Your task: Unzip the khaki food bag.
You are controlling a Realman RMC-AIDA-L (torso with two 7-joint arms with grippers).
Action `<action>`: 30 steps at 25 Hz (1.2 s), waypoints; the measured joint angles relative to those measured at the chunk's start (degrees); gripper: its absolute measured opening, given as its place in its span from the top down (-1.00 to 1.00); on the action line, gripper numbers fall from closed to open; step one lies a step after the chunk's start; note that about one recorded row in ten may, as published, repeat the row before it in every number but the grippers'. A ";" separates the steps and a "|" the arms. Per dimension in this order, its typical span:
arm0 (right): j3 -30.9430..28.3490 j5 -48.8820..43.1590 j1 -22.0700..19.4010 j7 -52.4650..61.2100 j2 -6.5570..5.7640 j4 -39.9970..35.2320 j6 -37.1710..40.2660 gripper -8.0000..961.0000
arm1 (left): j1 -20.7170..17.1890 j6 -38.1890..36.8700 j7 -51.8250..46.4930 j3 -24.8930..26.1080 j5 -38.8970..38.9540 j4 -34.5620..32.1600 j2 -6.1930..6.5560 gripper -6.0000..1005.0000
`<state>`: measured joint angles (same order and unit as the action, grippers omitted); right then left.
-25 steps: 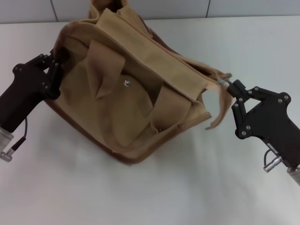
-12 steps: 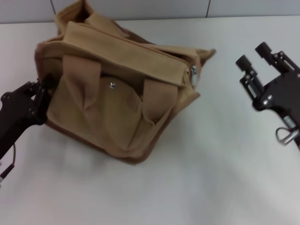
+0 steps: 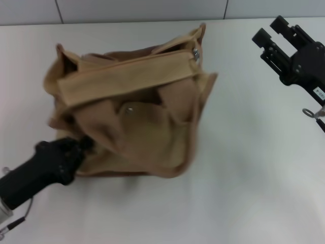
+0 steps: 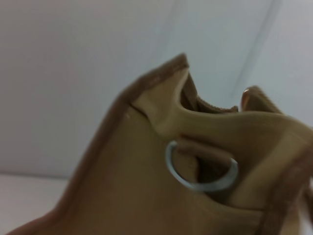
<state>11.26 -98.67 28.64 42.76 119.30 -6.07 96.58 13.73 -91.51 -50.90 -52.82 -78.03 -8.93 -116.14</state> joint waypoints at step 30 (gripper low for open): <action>32.39 -6.22 1.88 22.93 -2.35 -26.22 21.61 -0.65 | 2.66 -22.82 -12.96 -0.40 -15.58 -11.52 11.59 -0.55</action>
<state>43.64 -104.89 30.52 65.69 116.94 -32.29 118.19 16.39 -114.33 -63.86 -53.22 -93.61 -20.44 -104.56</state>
